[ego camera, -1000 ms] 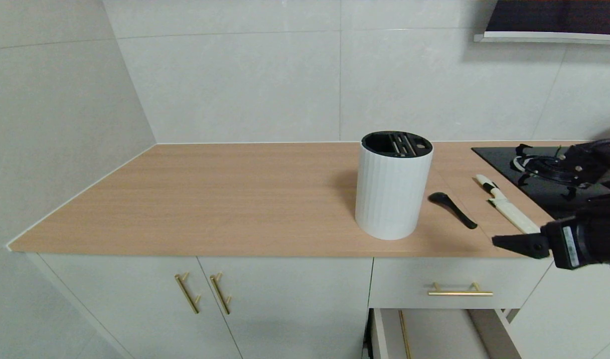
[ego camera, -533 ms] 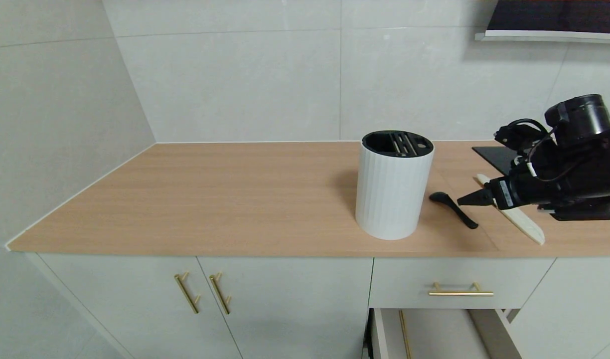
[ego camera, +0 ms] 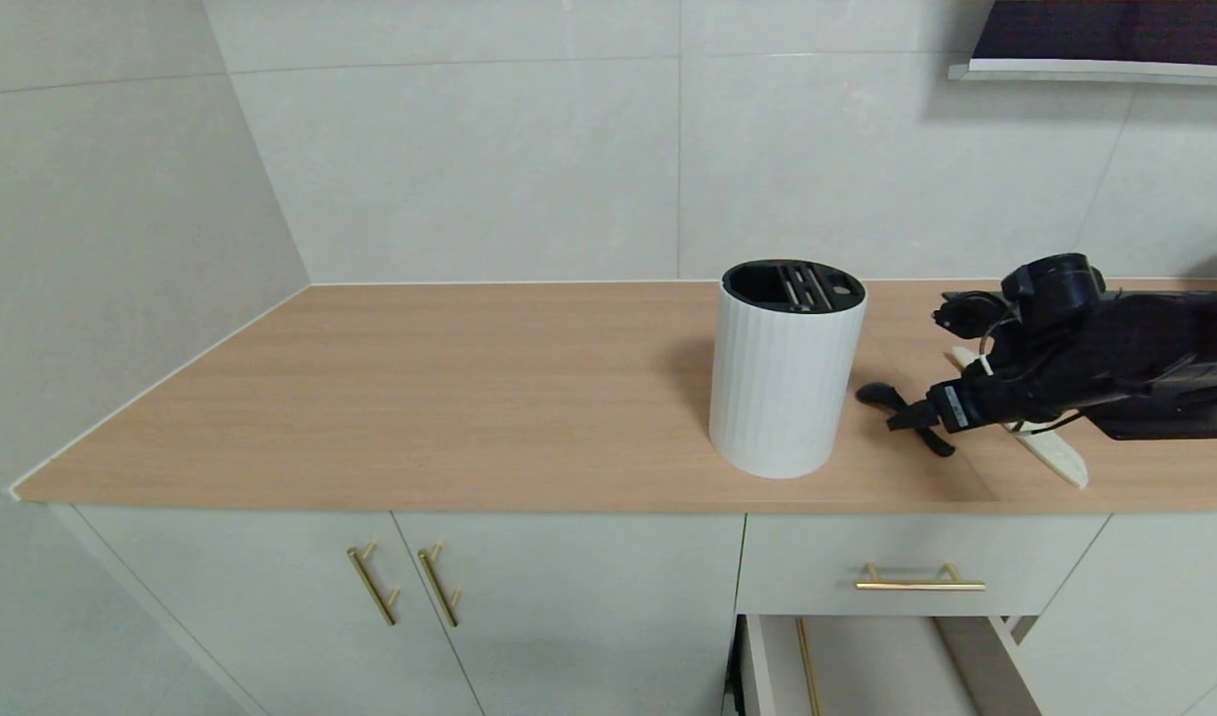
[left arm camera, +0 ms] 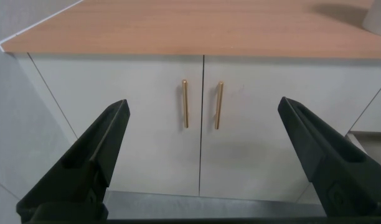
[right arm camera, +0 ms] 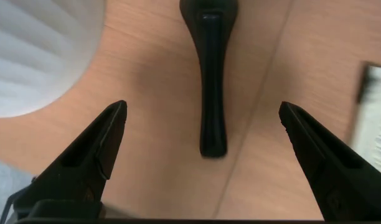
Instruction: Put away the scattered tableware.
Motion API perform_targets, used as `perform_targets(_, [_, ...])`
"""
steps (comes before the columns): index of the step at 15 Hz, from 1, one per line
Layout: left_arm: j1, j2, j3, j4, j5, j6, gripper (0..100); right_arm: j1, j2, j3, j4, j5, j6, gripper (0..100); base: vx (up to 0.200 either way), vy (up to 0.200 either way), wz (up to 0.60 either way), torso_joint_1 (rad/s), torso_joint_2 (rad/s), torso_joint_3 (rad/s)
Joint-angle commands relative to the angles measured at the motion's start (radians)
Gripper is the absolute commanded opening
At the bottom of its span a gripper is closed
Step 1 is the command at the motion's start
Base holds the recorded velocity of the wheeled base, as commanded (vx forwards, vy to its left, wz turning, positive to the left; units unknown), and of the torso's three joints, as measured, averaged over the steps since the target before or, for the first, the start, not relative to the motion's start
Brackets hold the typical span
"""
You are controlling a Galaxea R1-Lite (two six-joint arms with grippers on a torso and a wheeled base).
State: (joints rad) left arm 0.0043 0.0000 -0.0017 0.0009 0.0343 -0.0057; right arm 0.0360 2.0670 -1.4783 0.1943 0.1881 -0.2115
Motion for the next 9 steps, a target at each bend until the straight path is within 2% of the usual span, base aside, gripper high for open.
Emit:
perform_targets(1, [0.000, 0.000, 0.000, -0.001, 0.001, 0.000, 100, 0.004, 0.039, -0.002, -0.012, -0.004, 0.000, 100, 0.000, 0.000, 0.00, 0.000, 0.00, 0.000])
perform_targets(9, [0.000, 0.000, 0.000, 0.001, -0.001, 0.000, 100, 0.004, 0.082, -0.014, -0.045, 0.001, 0.001, 100, 0.000, 0.000, 0.00, 0.000, 0.00, 0.000])
